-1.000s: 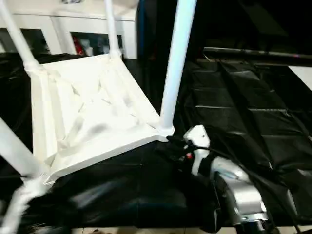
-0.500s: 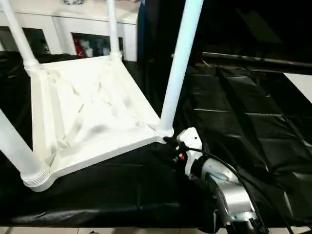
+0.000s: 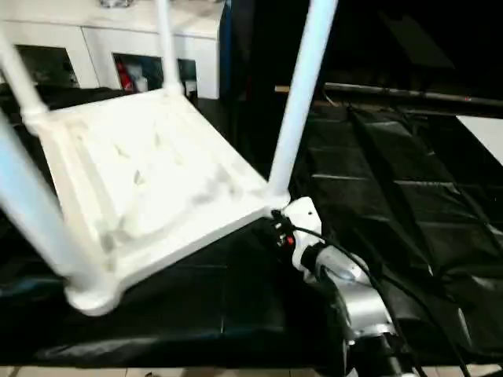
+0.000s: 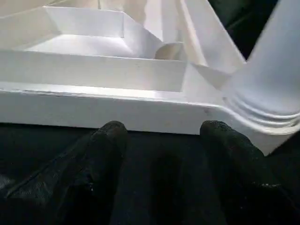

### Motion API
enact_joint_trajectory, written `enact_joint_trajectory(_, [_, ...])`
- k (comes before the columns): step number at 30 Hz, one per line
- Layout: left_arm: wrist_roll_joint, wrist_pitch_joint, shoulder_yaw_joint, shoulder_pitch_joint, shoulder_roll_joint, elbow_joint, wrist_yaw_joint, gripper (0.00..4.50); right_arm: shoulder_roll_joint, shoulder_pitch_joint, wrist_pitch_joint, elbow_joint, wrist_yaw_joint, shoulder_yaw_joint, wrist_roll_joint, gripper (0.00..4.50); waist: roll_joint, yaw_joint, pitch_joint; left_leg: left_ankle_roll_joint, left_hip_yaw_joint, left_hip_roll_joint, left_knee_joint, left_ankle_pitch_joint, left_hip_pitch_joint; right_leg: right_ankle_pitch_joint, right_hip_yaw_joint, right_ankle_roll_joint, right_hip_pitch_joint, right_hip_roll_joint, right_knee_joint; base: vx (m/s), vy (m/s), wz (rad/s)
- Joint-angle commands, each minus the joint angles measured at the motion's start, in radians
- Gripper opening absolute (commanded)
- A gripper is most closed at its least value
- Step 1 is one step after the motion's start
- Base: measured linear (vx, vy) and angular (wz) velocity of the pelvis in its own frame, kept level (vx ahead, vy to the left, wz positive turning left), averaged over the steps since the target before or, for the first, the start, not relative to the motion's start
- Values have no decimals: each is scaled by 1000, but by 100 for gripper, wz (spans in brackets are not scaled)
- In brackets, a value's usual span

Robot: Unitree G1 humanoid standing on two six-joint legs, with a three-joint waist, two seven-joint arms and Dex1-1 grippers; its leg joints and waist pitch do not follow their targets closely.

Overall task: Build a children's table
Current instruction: Rotate table base

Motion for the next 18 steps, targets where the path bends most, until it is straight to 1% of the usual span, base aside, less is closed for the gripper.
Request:
enact_joint_trajectory(1, [8,-10,-51,-33,-30,-34,37,443,9,-27,-15,33,-29,2,-19,279,26,-3,-41,-60,-30,52,-79,-369,27,-303,45,-190,16,-56,-70,0,0,0])
enact_joint_trajectory(2, [9,-15,-72,-53,-52,-40,50,443,18,-36,-19,46,-31,5,-20,279,26,-3,-44,-60,-29,52,-78,-360,25,-290,45,-189,18,-56,-68,0,0,0])
enact_joint_trajectory(3, [14,-25,-117,-90,-96,-50,72,443,36,-53,-22,74,-24,14,-18,279,23,-4,-44,-58,-29,52,-78,-354,25,-282,45,-187,18,-55,-67,0,0,0])
enact_joint_trajectory(4, [18,-31,-133,-102,-111,-52,78,443,41,-60,-25,85,-24,18,-20,279,20,-5,-44,-59,-28,51,-76,-351,25,-281,45,-187,19,-55,-68,0,0,0])
enact_joint_trajectory(5, [20,-33,-139,-106,-117,-53,80,443,43,-62,-25,90,-24,19,-21,279,20,-5,-45,-58,-28,51,-76,-344,24,-277,45,-188,21,-56,-67,0,0,0])
enact_joint_trajectory(6, [37,-50,-189,-146,-166,-49,99,443,58,-86,-35,130,-22,31,-30,279,16,-4,-46,-55,-27,51,-75,-330,22,-269,45,-185,23,-55,-66,0,0,0])
enact_joint_trajectory(7, [37,-50,-189,-146,-166,-49,99,443,58,-86,-35,130,-21,31,-30,279,18,-4,-47,-55,-27,51,-74,-324,23,-267,45,-186,22,-55,-66,0,0,0])
enact_joint_trajectory(8, [50,-62,-220,-166,-190,-45,102,443,66,-104,-45,158,-22,39,-42,279,19,-2,-47,-55,-26,50,-73,-323,24,-265,45,-187,22,-55,-65,0,0,0])
enact_joint_trajectory(9, [62,-70,-257,-191,-220,-39,105,443,73,-120,-54,181,-23,44,-49,279,15,-6,-47,-56,-28,51,-74,-317,19,-265,44,-186,25,-55,-64,0,0,0])
enact_joint_trajectory(10, [73,-80,-285,-211,-247,-31,106,443,78,-132,-56,198,-23,45,-50,279,17,-6,-46,-58,-27,52,-74,-322,22,-278,45,-181,23,-55,-67,0,0,0])
enact_joint_trajectory(11, [84,-91,-317,-234,-280,-18,109,443,81,-148,-64,222,-27,49,-57,279,19,-3,-47,-61,-26,52,-72,-330,28,-285,45,-183,19,-56,-69,0,0,0])
enact_joint_trajectory(12, [90,-98,-336,-248,-300,-9,112,443,83,-158,-70,236,-29,52,-61,279,18,-3,-48,-65,-26,51,-71,-324,24,-274,45,-188,23,-56,-67,0,0,0])
enact_joint_trajectory(13, [104,-111,-372,-271,-331,7,111,443,89,-174,-75,258,-24,49,-58,279,17,-5,-49,-65,-28,51,-72,-316,18,-266,45,-187,28,-56,-64,0,0,0])
enact_joint_trajectory(14, [116,-123,-401,-290,-357,21,111,443,93,-186,-81,275,-23,48,-60,279,20,-8,-49,-63,-27,49,-72,-317,17,-269,44,-181,28,-55,-66,0,0,0])
enact_joint_trajectory(15, [135,-142,-437,-315,-390,41,116,443,97,-201,-91,296,-21,46,-62,279,17,-10,-50,-63,-28,50,-70,-323,19,-272,44,-182,28,-56,-65,0,0,0])
enact_joint_trajectory(16, [142,-148,-446,-322,-400,48,119,443,98,-204,-94,301,-20,46,-63,279,17,-13,-51,-60,-28,49,-69,-317,15,-269,44,-180,30,-56,-66,0,0,0])
enact_joint_trajectory(17, [153,-158,-459,-333,-414,58,124,443,99,-209,-100,309,-19,46,-65,279,17,-13,-52,-58,-29,50,-67,-313,16,-259,45,-184,30,-58,-65,0,0,0])
enact_joint_trajectory(18, [171,-177,-485,-353,-441,76,129,443,101,-220,-111,328,-25,45,-69,279,13,-19,-51,-53,-30,50,-67,-299,8,-247,44,-187,36,-58,-62,0,0,0])
